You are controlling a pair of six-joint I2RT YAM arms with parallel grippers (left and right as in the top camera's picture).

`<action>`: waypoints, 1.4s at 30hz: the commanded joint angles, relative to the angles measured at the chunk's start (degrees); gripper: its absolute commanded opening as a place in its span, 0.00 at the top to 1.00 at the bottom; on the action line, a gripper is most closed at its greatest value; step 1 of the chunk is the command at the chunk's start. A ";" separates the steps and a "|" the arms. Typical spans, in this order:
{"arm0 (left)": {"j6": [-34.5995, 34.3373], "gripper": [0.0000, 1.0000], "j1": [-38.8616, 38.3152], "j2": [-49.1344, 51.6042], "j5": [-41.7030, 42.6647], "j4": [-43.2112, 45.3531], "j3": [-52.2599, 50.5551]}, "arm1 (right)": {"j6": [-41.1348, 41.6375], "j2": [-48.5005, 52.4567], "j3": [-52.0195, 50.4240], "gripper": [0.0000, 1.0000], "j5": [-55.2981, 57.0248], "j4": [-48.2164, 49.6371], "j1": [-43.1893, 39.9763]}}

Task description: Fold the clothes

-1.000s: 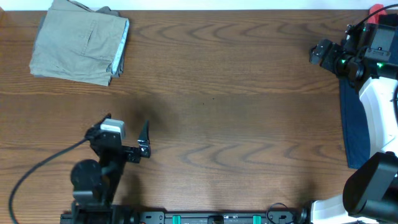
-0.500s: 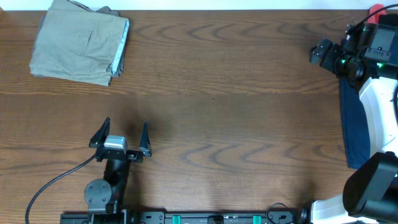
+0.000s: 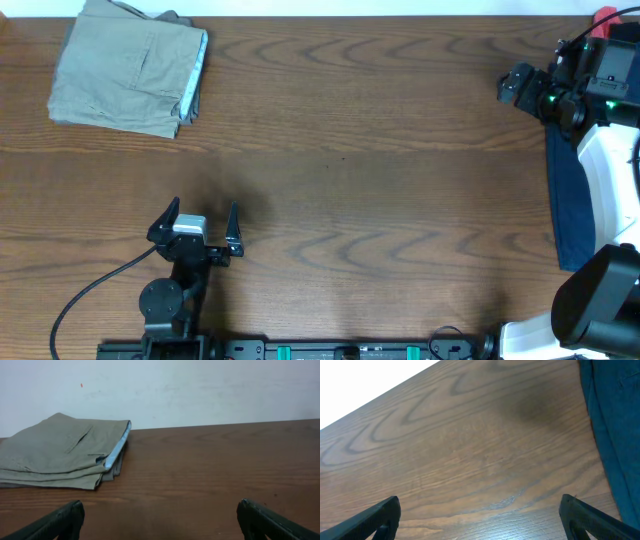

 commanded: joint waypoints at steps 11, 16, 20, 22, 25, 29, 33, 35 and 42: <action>0.74 0.02 0.28 0.07 0.39 -2.73 -0.48 | 0.35 0.11 0.35 0.01 -0.20 -0.02 0.33; 0.74 0.02 0.28 0.07 0.39 -2.73 -0.48 | 0.35 0.11 0.35 0.01 -0.20 -0.02 0.33; 0.74 0.02 0.28 0.07 0.39 -2.73 -0.48 | 0.35 0.11 0.35 0.01 -0.22 -0.02 0.33; 0.74 0.02 0.28 0.07 0.39 -2.73 -0.48 | 0.35 0.11 0.35 0.01 -0.20 -0.02 0.33; 0.74 0.02 0.28 0.07 0.39 -2.73 -0.48 | 0.35 0.11 0.35 0.01 -0.20 -0.04 0.33; 0.74 0.02 0.28 0.07 0.39 -2.73 -0.48 | 0.35 0.11 0.35 0.01 -0.22 -0.04 0.33; 0.74 0.02 0.28 0.07 0.39 -2.73 -0.48 | 0.35 0.11 0.35 0.01 -0.17 -0.04 0.31; 0.74 0.02 0.28 0.07 0.39 -2.73 -0.48 | 0.33 0.09 0.35 0.01 -0.17 -0.31 0.33; 0.74 0.02 0.28 0.07 0.39 -2.73 -0.48 | -0.11 -4.92 0.31 0.01 1.62 -7.32 0.79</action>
